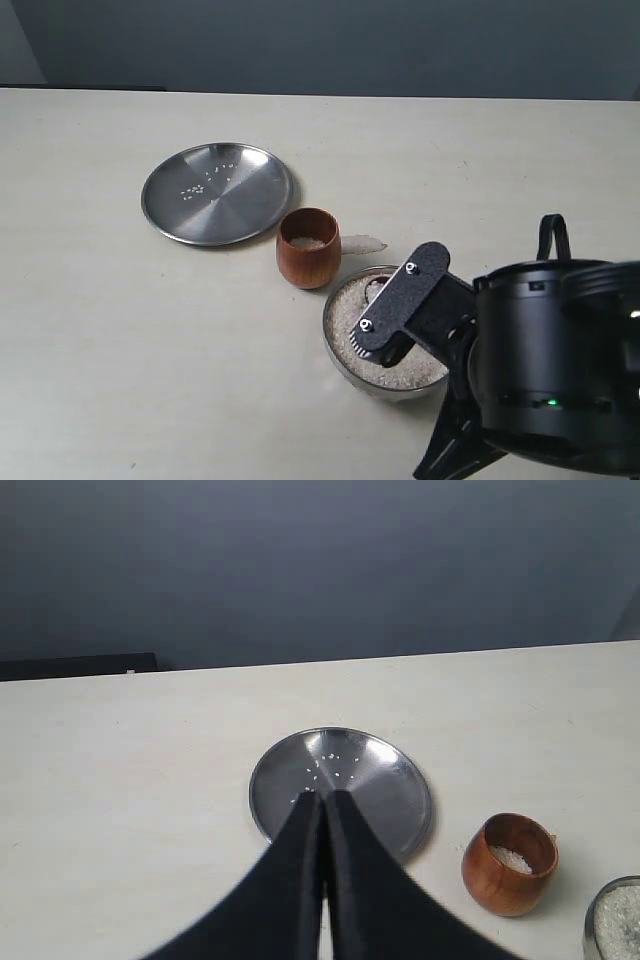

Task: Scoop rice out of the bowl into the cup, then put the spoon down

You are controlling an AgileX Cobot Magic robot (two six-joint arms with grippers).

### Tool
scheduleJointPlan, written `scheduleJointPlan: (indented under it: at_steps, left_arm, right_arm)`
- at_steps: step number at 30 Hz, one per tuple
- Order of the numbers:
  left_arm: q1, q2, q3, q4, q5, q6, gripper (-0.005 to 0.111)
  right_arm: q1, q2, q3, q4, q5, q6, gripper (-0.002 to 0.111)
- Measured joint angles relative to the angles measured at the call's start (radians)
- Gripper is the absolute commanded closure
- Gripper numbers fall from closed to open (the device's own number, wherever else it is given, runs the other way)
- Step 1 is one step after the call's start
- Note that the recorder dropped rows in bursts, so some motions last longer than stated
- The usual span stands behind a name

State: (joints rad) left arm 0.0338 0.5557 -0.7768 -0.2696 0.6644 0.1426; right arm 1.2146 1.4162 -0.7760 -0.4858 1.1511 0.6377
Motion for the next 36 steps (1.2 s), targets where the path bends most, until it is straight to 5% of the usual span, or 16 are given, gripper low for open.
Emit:
scheduleJointPlan:
  at_steps: [19,36]
  left_arm:
    - [0.0,0.0,0.0,0.004,0.0,0.0,0.106]
    - [0.0,0.0,0.0,0.004,0.0,0.0,0.106]
  right_arm:
    - [-0.084,-0.037,-0.007,-0.023,-0.115,0.047,0.109]
    - [-0.206,0.172,-0.307,-0.103,-0.107,-0.192,0.109]
